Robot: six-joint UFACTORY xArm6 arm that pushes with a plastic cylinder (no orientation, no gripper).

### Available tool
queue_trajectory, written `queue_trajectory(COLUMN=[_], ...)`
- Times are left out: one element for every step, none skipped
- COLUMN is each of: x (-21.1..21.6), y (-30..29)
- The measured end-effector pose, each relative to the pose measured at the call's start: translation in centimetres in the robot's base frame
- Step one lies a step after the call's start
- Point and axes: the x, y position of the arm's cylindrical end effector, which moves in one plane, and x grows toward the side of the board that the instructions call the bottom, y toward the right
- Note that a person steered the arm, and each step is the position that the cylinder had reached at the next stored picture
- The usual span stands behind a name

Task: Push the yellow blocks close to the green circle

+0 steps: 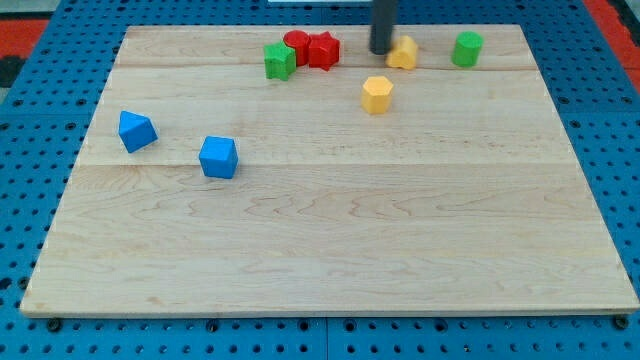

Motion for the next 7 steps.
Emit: queue_trajectory(x=[2.2,4.8,9.0,9.6,9.2,6.3,9.2], y=[-0.4,-8.7,-9.8,-0.1,6.4,5.6,7.0])
